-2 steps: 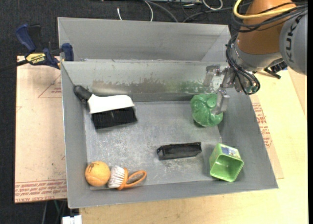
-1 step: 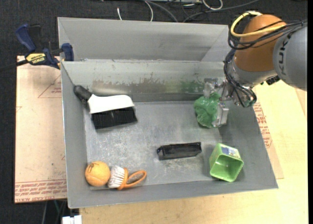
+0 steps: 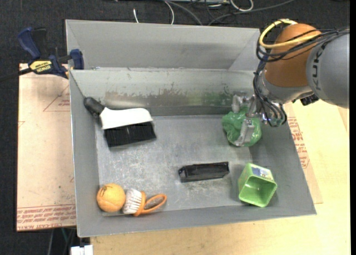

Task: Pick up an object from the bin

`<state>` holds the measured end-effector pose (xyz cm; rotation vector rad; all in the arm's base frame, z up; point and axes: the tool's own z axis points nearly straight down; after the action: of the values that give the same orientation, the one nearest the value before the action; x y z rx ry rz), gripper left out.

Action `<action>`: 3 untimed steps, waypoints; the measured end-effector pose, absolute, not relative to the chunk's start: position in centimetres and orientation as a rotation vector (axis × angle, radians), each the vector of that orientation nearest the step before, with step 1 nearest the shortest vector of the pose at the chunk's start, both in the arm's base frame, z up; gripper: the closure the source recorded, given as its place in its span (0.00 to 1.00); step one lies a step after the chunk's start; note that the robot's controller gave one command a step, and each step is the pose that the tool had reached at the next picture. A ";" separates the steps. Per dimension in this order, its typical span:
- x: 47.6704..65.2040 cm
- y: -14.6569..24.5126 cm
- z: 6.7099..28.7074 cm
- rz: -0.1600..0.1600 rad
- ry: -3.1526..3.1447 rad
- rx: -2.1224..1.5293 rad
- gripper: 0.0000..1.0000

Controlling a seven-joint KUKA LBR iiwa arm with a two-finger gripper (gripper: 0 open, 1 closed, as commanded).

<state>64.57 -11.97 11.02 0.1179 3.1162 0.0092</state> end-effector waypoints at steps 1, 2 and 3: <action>65.4 -12.7 12.7 0.020 3.124 -0.063 0.00; 66.1 -12.8 8.8 0.059 3.106 0.060 0.00; 66.1 -12.8 8.8 0.056 3.103 0.052 1.00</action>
Offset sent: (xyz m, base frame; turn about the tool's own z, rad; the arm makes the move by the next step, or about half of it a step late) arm 0.0036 -0.0276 -0.0402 -0.0326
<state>66.12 -12.77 8.81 0.0519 3.1025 0.0561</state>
